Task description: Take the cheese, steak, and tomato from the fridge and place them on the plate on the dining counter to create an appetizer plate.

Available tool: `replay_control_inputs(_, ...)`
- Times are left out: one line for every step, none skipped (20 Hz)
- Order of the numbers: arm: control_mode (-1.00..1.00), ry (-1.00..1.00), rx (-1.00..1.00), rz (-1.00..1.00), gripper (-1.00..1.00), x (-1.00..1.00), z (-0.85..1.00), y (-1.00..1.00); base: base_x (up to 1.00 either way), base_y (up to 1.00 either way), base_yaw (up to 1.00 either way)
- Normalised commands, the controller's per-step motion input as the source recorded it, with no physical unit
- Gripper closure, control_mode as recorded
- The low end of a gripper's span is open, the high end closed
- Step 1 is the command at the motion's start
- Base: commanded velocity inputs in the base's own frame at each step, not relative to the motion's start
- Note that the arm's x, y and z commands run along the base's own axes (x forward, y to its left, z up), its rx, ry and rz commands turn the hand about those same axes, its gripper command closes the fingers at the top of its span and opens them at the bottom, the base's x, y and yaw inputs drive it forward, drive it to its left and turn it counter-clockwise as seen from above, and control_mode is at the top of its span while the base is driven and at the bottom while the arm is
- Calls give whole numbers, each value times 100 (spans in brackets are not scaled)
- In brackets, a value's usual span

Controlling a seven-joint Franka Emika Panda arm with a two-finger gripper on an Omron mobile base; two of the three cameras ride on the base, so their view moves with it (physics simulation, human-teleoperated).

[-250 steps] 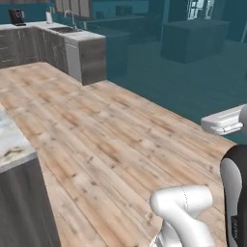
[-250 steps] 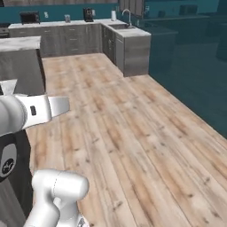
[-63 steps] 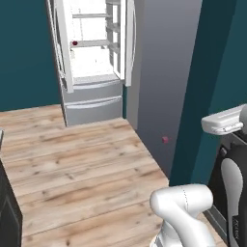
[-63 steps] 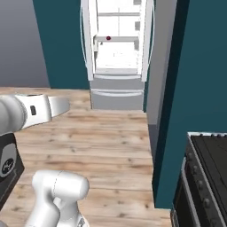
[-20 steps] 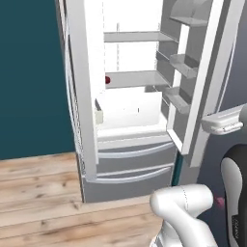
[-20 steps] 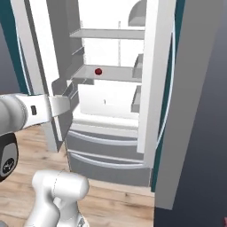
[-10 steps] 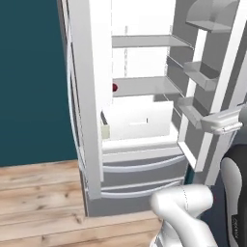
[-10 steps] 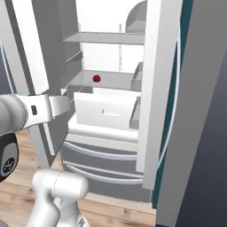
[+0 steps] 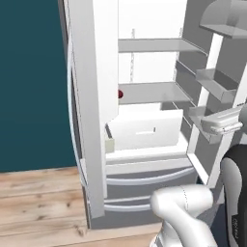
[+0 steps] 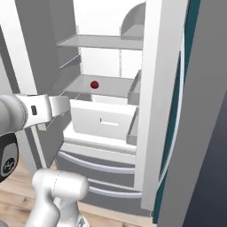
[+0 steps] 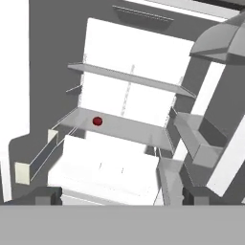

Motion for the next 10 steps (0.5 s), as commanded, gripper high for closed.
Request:
replay_control_inputs(100,0,0,0,-100,0,0,0,46,-26,6)
replay_control_inputs(100,0,0,0,-100,0,0,0,46,-26,6)
replay_control_inputs(100,0,0,0,-100,0,0,0,48,-24,6)
replay_control_inputs(100,0,0,0,-100,0,0,0,48,-22,6)
replay_control_inputs(100,0,0,0,-100,0,0,0,47,-22,6)
replay_control_inputs(100,0,0,0,-100,0,0,0,47,-21,7)
replay_control_inputs(100,0,0,0,-100,0,0,0,46,-21,7)
replay_control_inputs(100,0,0,0,-100,0,0,0,45,-21,7)
replay_control_inputs(100,0,0,0,-100,0,0,0,43,-20,7)
replay_control_inputs(100,0,0,0,-100,0,0,0,44,-21,7)
